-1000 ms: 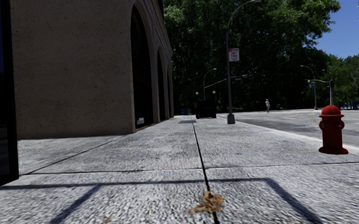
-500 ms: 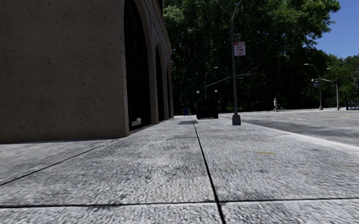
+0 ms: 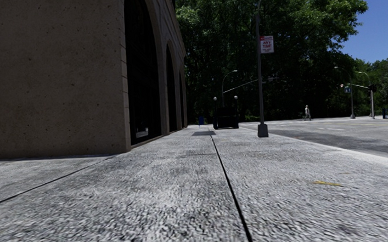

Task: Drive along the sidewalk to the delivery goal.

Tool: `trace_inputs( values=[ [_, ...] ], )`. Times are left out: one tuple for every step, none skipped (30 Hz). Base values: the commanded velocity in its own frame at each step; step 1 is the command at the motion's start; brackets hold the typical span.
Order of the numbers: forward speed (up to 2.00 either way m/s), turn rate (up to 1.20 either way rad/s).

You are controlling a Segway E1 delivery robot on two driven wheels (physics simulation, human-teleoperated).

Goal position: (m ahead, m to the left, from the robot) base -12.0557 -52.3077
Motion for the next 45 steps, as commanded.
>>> trace_inputs(
  values=[
    [2.00, 0.00],
    [2.00, 0.00],
    [2.00, 0.00],
    [2.00, 0.00],
    [2.00, 0.00],
    [2.00, 0.00],
    [2.00, 0.00],
    [2.00, 0.00],
    [2.00, 0.00],
    [2.00, 0.00],
    [2.00, 0.00],
    [2.00, 0.00],
    [2.00, 0.00],
    [2.00, 0.00],
    [2.00, 0.00],
    [2.00, 0.00],
    [2.00, 0.00],
    [2.00, 0.00],
    [2.00, 0.00],
    [2.00, 0.00],
    [2.00, 0.00],
    [2.00, 0.00],
    [2.00, 0.00],
    [2.00, 0.00],
    [2.00, 0.00],
    [2.00, 0.00],
    [2.00, 0.00],
    [2.00, 0.00],
    [2.00, 0.00],
    [2.00, 0.00],
    [2.00, 0.00],
    [2.00, 0.00],
    [2.00, 0.00],
    [2.00, 0.00],
    [2.00, 0.00],
    [2.00, 0.00],
    [2.00, 0.00],
    [2.00, 0.00],
    [2.00, 0.00],
    [2.00, -0.28],
    [2.00, -1.20],
    [2.00, -1.20],
    [2.00, -1.20],
    [2.00, -0.86],
    [2.00, 0.00]
  ],
)
